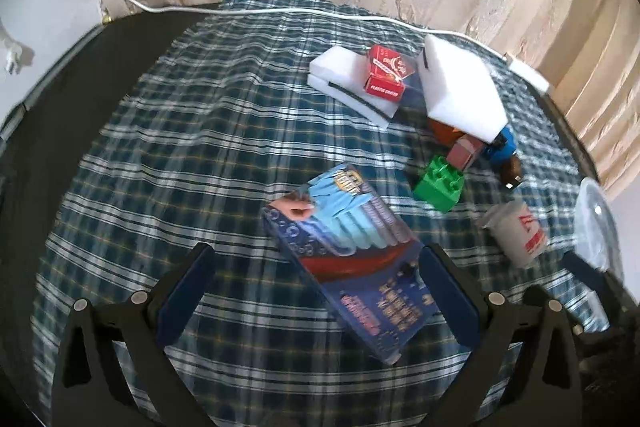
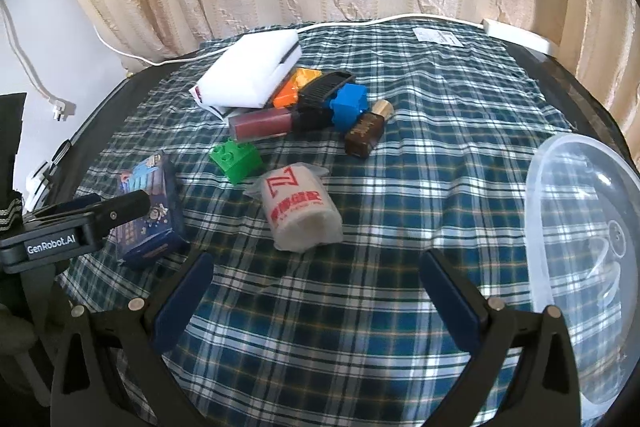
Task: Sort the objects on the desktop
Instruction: 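Close the right tool on the white wrapped roll with red print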
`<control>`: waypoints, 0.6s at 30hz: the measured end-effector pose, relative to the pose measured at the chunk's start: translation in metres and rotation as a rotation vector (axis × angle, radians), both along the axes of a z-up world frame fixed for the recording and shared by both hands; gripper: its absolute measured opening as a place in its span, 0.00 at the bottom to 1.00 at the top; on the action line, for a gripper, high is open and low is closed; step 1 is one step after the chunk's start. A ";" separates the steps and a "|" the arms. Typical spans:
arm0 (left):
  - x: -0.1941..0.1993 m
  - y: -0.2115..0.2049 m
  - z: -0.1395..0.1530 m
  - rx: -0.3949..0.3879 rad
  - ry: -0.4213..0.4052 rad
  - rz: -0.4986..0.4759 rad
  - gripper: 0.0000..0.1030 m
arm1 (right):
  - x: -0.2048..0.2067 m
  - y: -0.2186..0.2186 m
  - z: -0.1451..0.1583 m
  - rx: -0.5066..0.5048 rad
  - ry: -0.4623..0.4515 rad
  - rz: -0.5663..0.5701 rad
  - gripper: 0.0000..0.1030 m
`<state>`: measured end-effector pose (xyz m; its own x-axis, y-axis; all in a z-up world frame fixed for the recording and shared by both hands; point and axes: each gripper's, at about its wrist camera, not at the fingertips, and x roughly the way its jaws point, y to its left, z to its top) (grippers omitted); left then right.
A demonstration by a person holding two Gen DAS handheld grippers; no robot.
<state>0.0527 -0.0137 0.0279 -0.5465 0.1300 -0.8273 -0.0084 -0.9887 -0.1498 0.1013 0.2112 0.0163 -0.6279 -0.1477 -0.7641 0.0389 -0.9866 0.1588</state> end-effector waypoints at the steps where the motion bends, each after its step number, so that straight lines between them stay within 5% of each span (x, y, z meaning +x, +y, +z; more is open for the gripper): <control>1: -0.001 -0.001 -0.001 0.022 -0.008 0.008 1.00 | -0.001 -0.001 0.000 0.001 0.002 0.002 1.00; 8: -0.012 0.008 -0.010 0.092 -0.029 0.071 1.00 | -0.003 -0.002 0.002 0.020 0.017 -0.009 0.97; 13: -0.013 0.015 -0.011 0.039 -0.001 0.080 0.99 | -0.009 -0.003 0.000 0.013 0.013 0.003 0.88; 18: -0.008 0.017 -0.013 0.020 0.026 0.045 0.86 | -0.016 -0.007 -0.003 0.008 0.003 0.024 0.77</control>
